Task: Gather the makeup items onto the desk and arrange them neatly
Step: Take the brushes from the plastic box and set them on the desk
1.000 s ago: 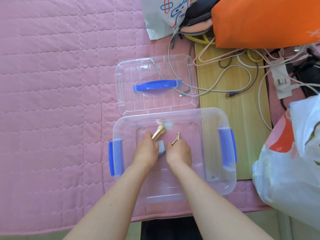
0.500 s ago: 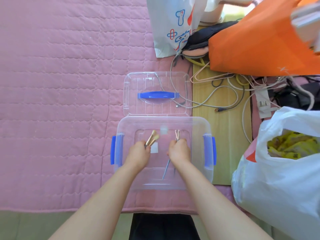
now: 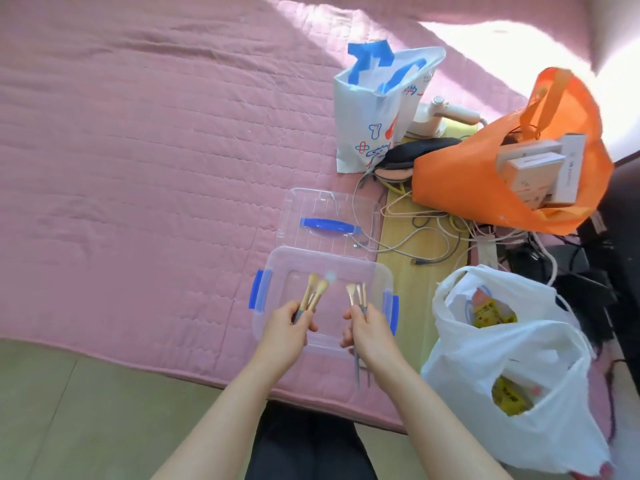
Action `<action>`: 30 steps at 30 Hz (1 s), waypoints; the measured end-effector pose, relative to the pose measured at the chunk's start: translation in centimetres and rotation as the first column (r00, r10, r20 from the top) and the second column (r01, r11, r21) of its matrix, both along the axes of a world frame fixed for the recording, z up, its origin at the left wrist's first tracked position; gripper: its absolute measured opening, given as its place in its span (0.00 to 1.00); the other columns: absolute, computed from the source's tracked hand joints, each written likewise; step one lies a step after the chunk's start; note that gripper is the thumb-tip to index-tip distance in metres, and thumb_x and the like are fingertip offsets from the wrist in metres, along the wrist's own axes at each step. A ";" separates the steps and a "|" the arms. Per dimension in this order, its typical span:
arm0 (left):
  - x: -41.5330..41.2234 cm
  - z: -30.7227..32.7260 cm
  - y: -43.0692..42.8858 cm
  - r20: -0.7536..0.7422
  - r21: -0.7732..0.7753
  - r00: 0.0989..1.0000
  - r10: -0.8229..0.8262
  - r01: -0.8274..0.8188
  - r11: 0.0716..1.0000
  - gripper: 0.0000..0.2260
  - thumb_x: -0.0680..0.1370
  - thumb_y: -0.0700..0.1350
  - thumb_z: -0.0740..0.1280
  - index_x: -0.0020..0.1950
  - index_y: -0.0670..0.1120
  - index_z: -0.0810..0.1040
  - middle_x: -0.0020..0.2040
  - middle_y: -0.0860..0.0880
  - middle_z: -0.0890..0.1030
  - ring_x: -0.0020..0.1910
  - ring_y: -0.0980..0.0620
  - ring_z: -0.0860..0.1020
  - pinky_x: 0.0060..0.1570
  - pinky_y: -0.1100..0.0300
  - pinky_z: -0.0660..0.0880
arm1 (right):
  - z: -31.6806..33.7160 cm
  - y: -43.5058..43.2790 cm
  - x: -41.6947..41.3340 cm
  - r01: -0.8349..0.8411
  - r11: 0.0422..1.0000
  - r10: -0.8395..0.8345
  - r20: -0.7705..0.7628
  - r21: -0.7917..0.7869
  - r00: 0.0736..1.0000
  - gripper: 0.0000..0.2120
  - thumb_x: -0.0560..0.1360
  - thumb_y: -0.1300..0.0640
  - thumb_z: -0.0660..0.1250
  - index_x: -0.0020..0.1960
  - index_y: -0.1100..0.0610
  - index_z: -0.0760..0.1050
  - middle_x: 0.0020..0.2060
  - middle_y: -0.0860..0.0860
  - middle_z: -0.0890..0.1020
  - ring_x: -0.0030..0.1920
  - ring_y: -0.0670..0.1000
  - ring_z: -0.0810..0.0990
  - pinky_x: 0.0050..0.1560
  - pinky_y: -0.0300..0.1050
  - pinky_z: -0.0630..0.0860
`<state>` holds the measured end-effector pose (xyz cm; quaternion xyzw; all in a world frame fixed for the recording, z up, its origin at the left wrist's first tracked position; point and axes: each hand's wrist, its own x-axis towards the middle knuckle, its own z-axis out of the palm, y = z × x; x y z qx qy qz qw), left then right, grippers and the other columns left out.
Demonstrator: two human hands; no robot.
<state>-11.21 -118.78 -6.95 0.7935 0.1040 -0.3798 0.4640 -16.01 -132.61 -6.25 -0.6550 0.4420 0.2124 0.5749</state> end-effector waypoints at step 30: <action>-16.6 18.1 16.1 0.034 -0.154 0.558 0.829 -0.817 0.555 0.07 0.81 0.42 0.60 0.49 0.39 0.74 0.35 0.47 0.72 0.25 0.54 0.63 0.23 0.63 0.60 | 16.2 14.2 -6.2 -0.725 0.677 0.729 0.246 -0.123 0.639 0.10 0.81 0.54 0.54 0.50 0.52 0.74 0.29 0.45 0.74 0.28 0.45 0.69 0.32 0.40 0.66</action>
